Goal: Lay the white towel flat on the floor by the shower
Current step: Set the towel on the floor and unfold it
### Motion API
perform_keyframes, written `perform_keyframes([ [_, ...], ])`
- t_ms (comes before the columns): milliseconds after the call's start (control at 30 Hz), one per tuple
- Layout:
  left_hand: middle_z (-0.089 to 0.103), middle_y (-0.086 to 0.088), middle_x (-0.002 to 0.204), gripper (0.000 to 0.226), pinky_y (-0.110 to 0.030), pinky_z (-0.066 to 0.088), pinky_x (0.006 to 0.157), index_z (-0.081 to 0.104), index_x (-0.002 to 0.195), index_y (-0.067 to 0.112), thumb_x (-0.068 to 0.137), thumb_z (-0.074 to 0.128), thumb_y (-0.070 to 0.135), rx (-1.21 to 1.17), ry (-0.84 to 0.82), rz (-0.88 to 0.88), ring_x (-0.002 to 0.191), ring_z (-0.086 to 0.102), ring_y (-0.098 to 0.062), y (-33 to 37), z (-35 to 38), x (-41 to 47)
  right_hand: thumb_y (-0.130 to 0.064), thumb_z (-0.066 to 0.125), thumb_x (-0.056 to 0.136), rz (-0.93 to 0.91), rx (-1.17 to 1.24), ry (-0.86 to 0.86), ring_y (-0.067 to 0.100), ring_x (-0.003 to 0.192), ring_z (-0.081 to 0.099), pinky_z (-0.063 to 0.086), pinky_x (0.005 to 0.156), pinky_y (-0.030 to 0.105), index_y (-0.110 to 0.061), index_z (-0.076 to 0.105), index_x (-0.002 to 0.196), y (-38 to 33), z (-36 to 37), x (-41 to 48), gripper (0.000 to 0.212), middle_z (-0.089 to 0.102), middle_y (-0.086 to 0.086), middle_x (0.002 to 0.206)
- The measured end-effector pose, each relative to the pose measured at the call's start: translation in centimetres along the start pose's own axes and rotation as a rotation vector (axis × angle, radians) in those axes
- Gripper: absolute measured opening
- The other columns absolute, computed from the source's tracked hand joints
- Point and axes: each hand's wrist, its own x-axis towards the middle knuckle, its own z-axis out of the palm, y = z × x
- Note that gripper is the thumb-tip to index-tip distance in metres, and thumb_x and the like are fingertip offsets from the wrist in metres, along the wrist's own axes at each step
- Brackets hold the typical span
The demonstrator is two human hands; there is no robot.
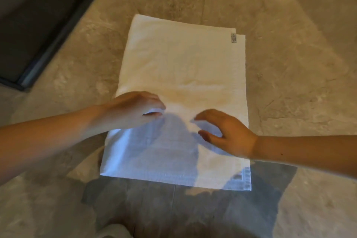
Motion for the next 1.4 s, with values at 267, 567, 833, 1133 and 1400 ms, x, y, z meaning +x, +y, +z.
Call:
perform_keyframes([
  [267, 0.024, -0.015, 0.158, 0.067, -0.061, 0.022, 0.111, 0.03, 0.15, 0.02, 0.095, 0.028, 0.058, 0.3, 0.095, -0.027, 0.144, 0.024, -0.037, 1.3, 0.6, 2.5, -0.05, 0.031, 0.1, 0.12, -0.393, 0.126, 0.029, 0.15, 0.005, 0.008, 0.122, 0.042, -0.018, 0.007, 0.156, 3.2, -0.9, 5.5, 0.069, 0.004, 0.011, 0.164],
  [567, 0.014, -0.015, 0.16, 0.07, -0.066, 0.023, 0.109, 0.016, 0.153, 0.027, 0.093, 0.026, 0.062, 0.31, -0.023, -0.043, 0.146, 0.015, -0.038, -0.3, 4.5, 3.4, -0.058, 0.01, 0.096, 0.132, -0.654, 0.023, 0.047, 0.143, -0.018, -0.002, 0.112, 0.07, -0.016, -0.009, 0.155, 5.6, 2.2, 6.7, 0.074, -0.011, 0.027, 0.159],
  [833, 0.021, -0.013, 0.158, 0.068, -0.064, 0.022, 0.11, 0.027, 0.151, 0.027, 0.093, 0.029, 0.062, 0.264, 0.049, -0.018, 0.145, 0.02, -0.036, -1.9, 2.7, 8.2, -0.061, 0.017, 0.095, 0.121, -0.623, 0.105, 0.034, 0.145, -0.025, -0.01, 0.116, 0.06, -0.026, -0.014, 0.154, 8.8, -1.2, 9.7, 0.075, -0.016, 0.018, 0.161],
  [1133, 0.024, -0.014, 0.157, 0.068, -0.067, 0.024, 0.108, 0.028, 0.15, 0.027, 0.092, 0.026, 0.061, 0.36, 0.039, -0.031, 0.143, 0.022, -0.038, -4.8, 0.3, 14.8, -0.065, 0.017, 0.094, 0.113, -0.606, 0.198, 0.025, 0.147, -0.023, -0.012, 0.118, 0.051, -0.033, -0.014, 0.153, 12.1, -5.4, 13.9, 0.074, -0.012, 0.011, 0.163],
  [1400, -0.01, -0.002, 0.162, 0.068, -0.056, -0.003, 0.116, -0.004, 0.152, 0.038, 0.091, 0.007, 0.067, 0.317, 0.106, -0.053, 0.147, -0.016, -0.024, -6.9, -0.1, 18.1, -0.063, 0.02, 0.094, 0.104, -0.63, 0.228, 0.028, 0.149, -0.014, -0.007, 0.118, 0.052, -0.031, -0.01, 0.154, 14.3, -8.1, 16.9, 0.074, -0.006, 0.014, 0.163],
])
